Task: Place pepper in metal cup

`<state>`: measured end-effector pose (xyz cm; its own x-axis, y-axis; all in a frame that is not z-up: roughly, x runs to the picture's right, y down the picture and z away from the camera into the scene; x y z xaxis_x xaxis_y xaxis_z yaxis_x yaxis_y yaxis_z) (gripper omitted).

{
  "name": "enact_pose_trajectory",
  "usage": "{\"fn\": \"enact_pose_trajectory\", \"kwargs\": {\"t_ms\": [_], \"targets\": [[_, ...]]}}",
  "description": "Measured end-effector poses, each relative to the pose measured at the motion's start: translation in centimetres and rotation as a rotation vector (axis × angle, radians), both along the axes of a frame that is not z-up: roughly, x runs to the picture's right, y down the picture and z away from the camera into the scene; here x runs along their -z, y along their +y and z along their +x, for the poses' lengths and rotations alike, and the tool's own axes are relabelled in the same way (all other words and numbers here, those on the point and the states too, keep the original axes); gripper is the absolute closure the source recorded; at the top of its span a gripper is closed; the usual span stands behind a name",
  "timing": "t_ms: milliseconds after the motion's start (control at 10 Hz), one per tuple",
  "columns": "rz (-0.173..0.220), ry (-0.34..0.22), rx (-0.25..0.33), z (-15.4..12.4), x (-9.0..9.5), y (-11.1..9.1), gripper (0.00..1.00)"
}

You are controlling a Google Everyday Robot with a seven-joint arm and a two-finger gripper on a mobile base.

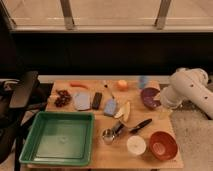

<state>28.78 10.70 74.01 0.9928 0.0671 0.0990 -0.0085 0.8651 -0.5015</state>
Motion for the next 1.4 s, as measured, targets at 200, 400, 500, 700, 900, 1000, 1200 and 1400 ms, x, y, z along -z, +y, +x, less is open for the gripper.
{"fn": "enact_pose_trajectory", "kwargs": {"t_ms": [200, 400, 500, 700, 900, 1000, 1200, 1400], "targets": [[0.000, 0.000, 0.000, 0.0, 0.0, 0.0, 0.34], [0.000, 0.000, 0.000, 0.0, 0.0, 0.0, 0.34], [0.000, 0.000, 0.000, 0.0, 0.0, 0.0, 0.34], [0.000, 0.000, 0.000, 0.0, 0.0, 0.0, 0.34], [0.000, 0.001, 0.001, 0.0, 0.0, 0.0, 0.34], [0.007, -0.002, 0.003, -0.1, 0.0, -0.1, 0.34], [0.050, -0.053, 0.012, -1.3, 0.3, -0.6, 0.34], [0.085, -0.136, 0.034, -4.7, 0.3, -1.7, 0.34]]}}
